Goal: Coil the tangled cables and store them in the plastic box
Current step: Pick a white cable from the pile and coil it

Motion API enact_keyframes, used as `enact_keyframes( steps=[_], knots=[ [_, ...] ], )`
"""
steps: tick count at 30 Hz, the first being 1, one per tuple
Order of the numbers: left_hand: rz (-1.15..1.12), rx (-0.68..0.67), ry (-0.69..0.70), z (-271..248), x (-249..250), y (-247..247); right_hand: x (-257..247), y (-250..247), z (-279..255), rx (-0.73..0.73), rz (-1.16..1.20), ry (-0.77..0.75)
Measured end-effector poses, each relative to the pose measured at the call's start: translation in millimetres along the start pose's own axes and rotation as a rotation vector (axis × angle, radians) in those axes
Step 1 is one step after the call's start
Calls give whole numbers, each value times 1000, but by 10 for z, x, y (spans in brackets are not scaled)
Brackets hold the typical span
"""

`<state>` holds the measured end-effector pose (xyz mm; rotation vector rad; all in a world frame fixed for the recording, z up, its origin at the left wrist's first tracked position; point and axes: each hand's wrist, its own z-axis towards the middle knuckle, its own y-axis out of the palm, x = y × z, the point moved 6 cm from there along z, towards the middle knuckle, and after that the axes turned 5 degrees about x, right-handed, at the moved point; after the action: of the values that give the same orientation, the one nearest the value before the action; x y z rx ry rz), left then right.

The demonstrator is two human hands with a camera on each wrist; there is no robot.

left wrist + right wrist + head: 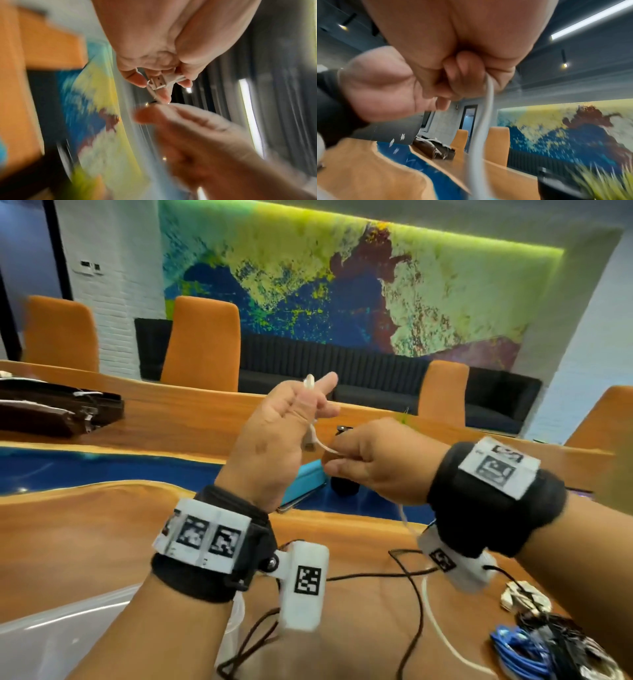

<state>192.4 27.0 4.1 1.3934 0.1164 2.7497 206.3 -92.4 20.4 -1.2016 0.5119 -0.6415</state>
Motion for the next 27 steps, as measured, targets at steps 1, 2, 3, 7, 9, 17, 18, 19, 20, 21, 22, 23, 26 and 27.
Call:
enact_keyframes(
  steps=[1,2,3,7,9,17,18,19,20,21,22,23,26,27],
  knots=[
    [221,-8,68,-3,-11,-1,-31,-140,-11,51,-49,-25],
    [358,-28,125,-10,-16,20,-50,-301,-16,124,-70,-46],
    [417,-36,159,-15,-10,41,-61,-453,-19,197,-62,-68],
    [357,-18,96,-20,-2,29,-111,-797,25,394,-64,-186],
    [261,-69,8,-26,-35,33,-68,-837,65,456,-55,-192],
    [-648,-339,-260,-110,29,207,385,-379,121,484,468,23],
    [-724,-352,-249,-114,68,216,366,-256,90,421,460,40],
    [-759,-325,-232,-97,85,197,321,-152,49,348,412,39],
    [-733,-265,-204,-68,80,158,248,-75,11,267,331,23],
    [-612,-178,-157,-35,61,99,158,-33,-29,185,222,-6],
    [-405,-95,-93,-13,47,41,69,-38,-63,120,89,-36],
    [-163,-49,-21,-9,59,14,-22,-96,-100,84,-42,-58],
    [328,-111,144,-39,55,73,-243,-452,-180,101,-210,-75],
    [431,-130,177,-46,39,89,-288,-580,-203,116,-184,-66]
  ],
)
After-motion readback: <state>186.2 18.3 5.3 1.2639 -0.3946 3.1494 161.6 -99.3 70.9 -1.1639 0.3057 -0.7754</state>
